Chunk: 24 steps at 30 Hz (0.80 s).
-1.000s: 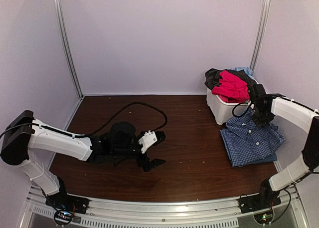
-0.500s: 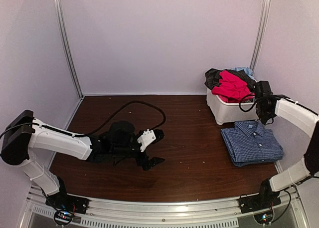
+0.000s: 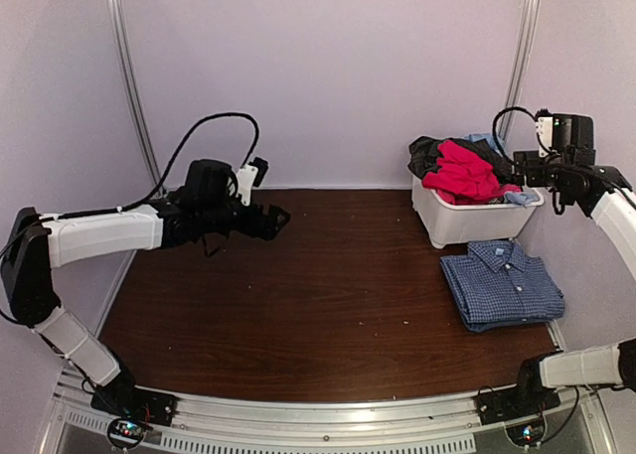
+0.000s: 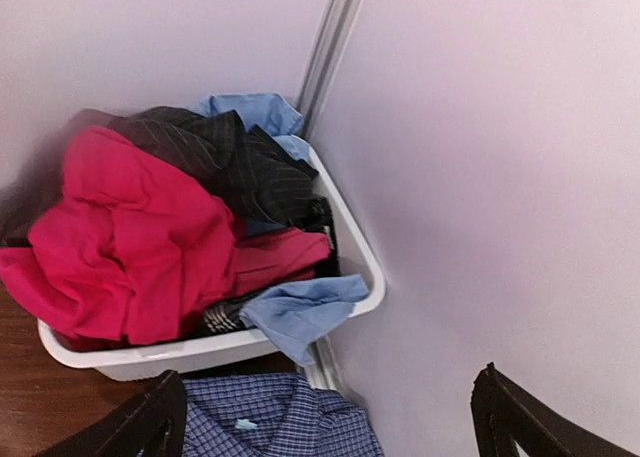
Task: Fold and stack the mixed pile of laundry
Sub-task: Reset both arms
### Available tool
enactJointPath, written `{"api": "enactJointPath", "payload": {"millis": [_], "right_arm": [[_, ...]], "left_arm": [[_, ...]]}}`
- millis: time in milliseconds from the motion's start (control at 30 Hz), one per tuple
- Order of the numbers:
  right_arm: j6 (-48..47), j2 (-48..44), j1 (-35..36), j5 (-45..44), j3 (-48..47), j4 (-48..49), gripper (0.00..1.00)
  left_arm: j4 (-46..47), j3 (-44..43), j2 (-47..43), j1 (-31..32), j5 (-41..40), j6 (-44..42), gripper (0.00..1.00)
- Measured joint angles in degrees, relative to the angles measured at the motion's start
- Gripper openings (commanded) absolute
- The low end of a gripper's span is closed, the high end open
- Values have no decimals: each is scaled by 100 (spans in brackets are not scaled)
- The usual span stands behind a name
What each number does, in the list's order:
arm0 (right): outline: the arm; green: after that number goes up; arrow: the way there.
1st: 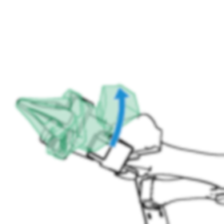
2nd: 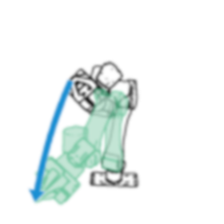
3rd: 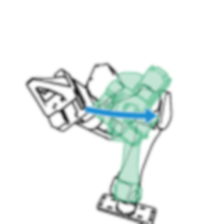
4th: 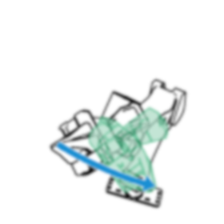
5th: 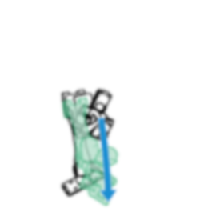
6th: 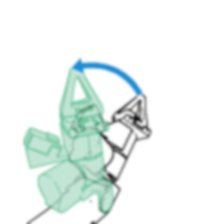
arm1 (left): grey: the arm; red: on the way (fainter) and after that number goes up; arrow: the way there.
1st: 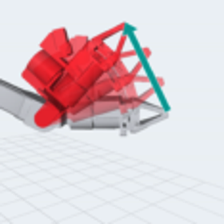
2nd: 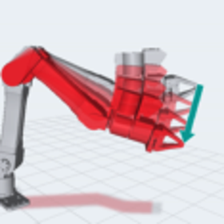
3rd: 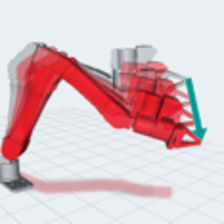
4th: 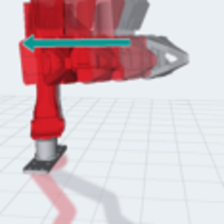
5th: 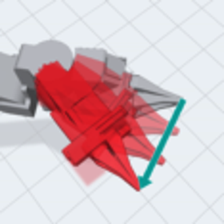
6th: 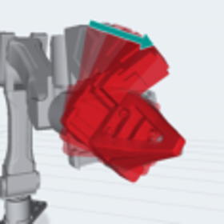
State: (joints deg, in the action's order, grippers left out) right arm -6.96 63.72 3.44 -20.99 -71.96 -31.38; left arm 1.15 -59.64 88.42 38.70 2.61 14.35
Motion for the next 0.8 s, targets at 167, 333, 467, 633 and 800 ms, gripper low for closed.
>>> {"api": "enactJointPath", "payload": {"millis": [167,333,467,633,800], "right_arm": [[638,444,0,1589,-44,581,100],[1351,1029,168,3077,184,1480,100],[1668,1515,922,3694,501,2085,100],[1989,1821,2124,4057,1368,2796,100],[2339,2081,2872,4194,2286,3434,100]], "left_arm": [[-1023,-638,-452,-1145,15,437,98],[-1891,-667,-1209,-1985,-140,531,98],[-2302,-551,-1495,-2028,-289,555,98],[-2319,417,-1637,-1993,-170,798,98],[-2295,1434,-1786,-1895,-111,1071,98]]}}
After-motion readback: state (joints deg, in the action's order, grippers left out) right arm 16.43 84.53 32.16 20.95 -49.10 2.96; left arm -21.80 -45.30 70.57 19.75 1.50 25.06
